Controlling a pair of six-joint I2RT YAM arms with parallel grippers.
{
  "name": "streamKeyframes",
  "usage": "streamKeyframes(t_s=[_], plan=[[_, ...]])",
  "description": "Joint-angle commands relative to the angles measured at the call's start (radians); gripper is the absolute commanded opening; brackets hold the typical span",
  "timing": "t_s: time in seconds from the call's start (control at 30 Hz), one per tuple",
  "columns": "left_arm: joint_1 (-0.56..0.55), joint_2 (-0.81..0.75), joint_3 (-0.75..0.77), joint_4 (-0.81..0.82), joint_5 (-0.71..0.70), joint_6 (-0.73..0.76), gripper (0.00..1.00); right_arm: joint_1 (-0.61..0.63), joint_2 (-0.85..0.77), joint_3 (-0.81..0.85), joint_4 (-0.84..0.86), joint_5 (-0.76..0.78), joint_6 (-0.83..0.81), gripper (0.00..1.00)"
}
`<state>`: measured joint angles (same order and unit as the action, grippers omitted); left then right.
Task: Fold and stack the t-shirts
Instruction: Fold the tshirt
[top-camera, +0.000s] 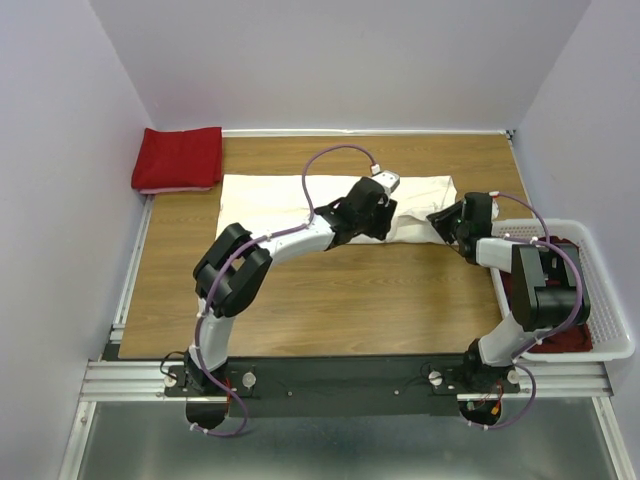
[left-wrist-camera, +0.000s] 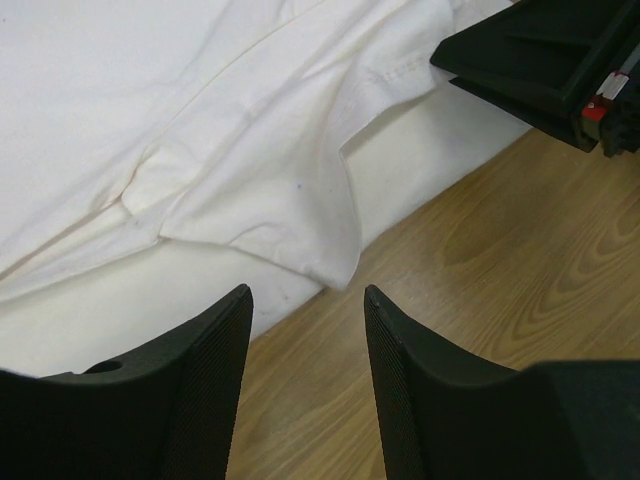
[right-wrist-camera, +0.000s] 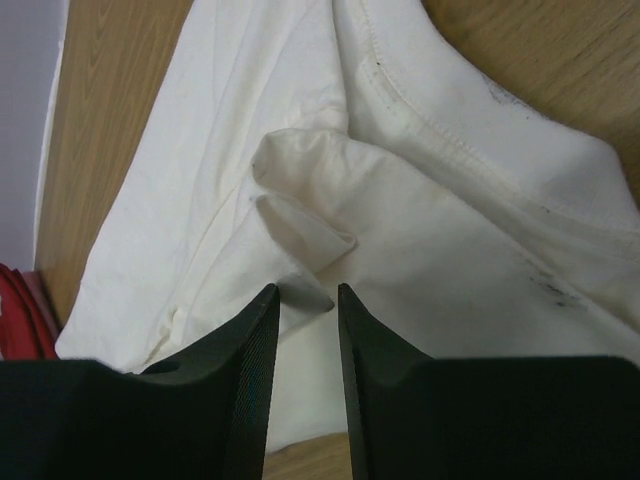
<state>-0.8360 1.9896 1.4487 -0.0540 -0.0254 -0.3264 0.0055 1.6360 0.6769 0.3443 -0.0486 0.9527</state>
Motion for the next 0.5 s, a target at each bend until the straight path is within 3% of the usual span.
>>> streamKeyframes(t_s=[0.0, 0.23, 0.47], plan=[[-0.028, 0.040, 0.042, -0.020, -0.034, 0.072, 0.57, -0.001, 0.012, -0.004, 0.038, 0.029, 0.008, 0.33], [-0.046, 0.069, 0.068, -0.038, -0.060, 0.105, 0.57, -0.001, 0.002, 0.009, 0.042, 0.021, 0.004, 0.10], [-0.075, 0.100, 0.120, -0.078, -0.126, 0.156, 0.56, -0.001, -0.076, 0.023, -0.039, 0.033, -0.052, 0.01]])
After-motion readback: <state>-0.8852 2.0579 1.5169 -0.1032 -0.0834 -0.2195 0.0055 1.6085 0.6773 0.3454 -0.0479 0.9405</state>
